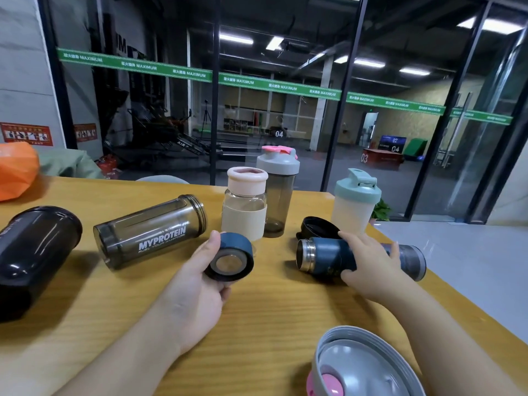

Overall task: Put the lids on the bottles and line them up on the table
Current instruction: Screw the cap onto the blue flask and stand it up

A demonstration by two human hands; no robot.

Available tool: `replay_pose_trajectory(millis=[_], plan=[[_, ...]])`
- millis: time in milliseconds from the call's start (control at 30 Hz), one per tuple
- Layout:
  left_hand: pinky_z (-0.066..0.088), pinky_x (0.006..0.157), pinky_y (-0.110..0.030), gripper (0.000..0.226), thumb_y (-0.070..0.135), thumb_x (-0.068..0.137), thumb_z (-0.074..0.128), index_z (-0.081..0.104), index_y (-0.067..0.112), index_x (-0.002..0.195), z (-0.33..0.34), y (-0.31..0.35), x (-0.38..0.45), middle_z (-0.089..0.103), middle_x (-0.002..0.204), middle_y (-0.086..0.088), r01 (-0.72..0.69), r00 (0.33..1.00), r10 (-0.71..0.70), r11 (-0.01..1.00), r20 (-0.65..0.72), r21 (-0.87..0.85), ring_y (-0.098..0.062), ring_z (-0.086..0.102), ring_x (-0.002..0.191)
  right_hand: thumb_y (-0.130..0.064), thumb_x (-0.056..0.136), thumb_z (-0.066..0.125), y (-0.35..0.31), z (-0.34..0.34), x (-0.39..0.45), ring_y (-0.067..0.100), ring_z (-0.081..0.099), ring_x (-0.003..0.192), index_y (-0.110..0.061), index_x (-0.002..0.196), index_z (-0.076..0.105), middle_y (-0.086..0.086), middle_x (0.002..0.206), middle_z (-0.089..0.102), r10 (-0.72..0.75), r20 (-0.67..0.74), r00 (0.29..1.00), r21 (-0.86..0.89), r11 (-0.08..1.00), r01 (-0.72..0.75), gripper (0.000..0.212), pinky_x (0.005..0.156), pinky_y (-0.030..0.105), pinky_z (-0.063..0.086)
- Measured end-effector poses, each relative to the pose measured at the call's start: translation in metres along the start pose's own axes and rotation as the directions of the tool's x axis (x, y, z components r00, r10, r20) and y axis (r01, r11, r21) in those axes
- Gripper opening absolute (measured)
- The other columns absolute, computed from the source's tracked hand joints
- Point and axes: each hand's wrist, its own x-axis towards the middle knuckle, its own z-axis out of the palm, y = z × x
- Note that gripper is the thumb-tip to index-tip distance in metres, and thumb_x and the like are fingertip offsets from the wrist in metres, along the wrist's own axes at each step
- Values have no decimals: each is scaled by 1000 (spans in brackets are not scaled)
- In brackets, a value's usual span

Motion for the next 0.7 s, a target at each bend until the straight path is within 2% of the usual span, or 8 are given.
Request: replay_pose_trajectory(millis=[133,233,300,367,467,533,600,700], plan=[[30,85,-30,42,41,74,59,62,22,111,-1,1,0,69,104,1,-22,1000,22,1000,0,22,-17,53,103,-29,77,67,1,-9,-7,25,23,136,-39,145,15,1,143,29,-2,30,1000,-57,998,3,86,115,55,-2],[33,88,-29,51,37,73,61,61,16,119,0,-3,1,68,115,-5,4,1000,-4,1000,0,20,-18,54,107,-28,72,69,5,-15,-13,26,10,142,-43,146,8,1,152,14,-4,92,996,-64,998,10,97,115,55,-5],[35,90,-30,49,33,73,66,62,14,118,1,-6,0,68,112,-6,23,1000,-24,999,12,26,-18,56,106,-25,73,70,7,-17,-16,24,0,146,-44,147,6,-4,157,6,-23,156,987,-76,997,35,99,113,57,-8],[36,92,-31,45,28,71,73,64,14,112,1,-8,-1,70,105,-5,31,999,-32,999,25,35,-18,59,103,-24,74,70,6,-19,-18,21,7,146,-44,145,11,-7,155,17,-48,206,977,-93,993,69,94,112,60,-9],[38,87,-30,39,21,68,74,67,13,105,3,-9,-2,71,100,-5,16,999,-17,999,30,49,-17,61,96,-24,74,69,4,-22,-18,18,35,132,-47,136,28,-11,136,44,-92,191,977,-81,991,109,77,113,61,-6],[38,85,-28,37,26,68,69,68,12,103,3,-9,-2,72,97,-6,3,1000,-3,1000,11,29,-17,61,94,-27,72,70,3,-22,-18,17,43,126,-48,132,33,-15,129,50,-118,142,983,-77,988,130,73,115,58,0],[37,86,-28,36,28,68,65,69,12,100,4,-8,-2,72,95,-6,-7,1000,7,1000,-2,6,-18,60,95,-32,70,72,2,-21,-18,17,46,123,-49,132,34,-16,130,50,-155,76,985,-68,985,160,75,115,54,15],[38,84,-29,33,26,68,65,70,11,97,5,-7,-2,71,95,-7,-21,1000,21,1000,-11,-16,-20,58,94,-35,68,72,-3,-20,-17,15,46,114,-48,135,34,-14,128,50,-224,-48,974,-13,975,223,78,101,39,36]])
